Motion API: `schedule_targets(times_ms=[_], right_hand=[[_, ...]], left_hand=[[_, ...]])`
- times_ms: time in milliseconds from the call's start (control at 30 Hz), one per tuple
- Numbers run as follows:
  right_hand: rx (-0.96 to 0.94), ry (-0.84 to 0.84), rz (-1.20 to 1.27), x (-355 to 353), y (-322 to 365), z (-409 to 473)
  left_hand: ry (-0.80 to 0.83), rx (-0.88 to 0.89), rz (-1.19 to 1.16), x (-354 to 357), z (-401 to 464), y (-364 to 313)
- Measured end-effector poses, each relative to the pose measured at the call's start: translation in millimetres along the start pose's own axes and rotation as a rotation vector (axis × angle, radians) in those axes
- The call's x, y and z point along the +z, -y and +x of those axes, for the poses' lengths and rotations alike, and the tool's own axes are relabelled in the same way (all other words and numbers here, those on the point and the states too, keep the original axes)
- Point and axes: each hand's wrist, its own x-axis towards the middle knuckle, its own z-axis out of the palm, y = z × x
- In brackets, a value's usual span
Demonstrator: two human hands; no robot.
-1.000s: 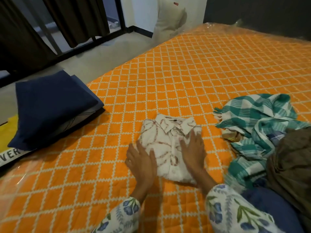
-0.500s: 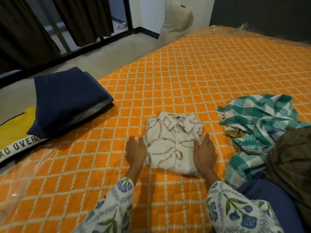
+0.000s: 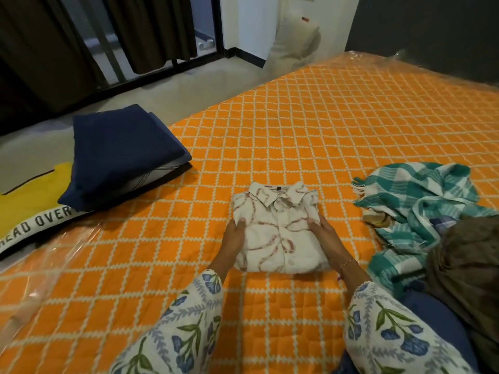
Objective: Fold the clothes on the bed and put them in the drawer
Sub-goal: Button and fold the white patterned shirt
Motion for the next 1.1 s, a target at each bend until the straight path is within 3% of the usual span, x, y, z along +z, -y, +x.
schedule_targets(times_ms=[133,333,567,900,1100], right_hand=[[-0.024,0.069,-0.039,8,-4,4],[-0.021,0.185,-0.051,52,-2,3],[-0.055,0.348,-0.126,141,8,-11],[-0.128,0.63,-0.186,333,8,-41],[-0.065,0.702,-0.351,405,-15,-44]], left_hand=[[0.06,-0.068,-0.297,-13,-17,4],[-0.032,-0.071,-0.446,-58,-42,9],[-0.241,0.023,-0.494,-137,-82,23],[-0.586,0.162,-0.478,-298,-147,58],[-0.8,-0.036,-0.316,-368,-142,105]])
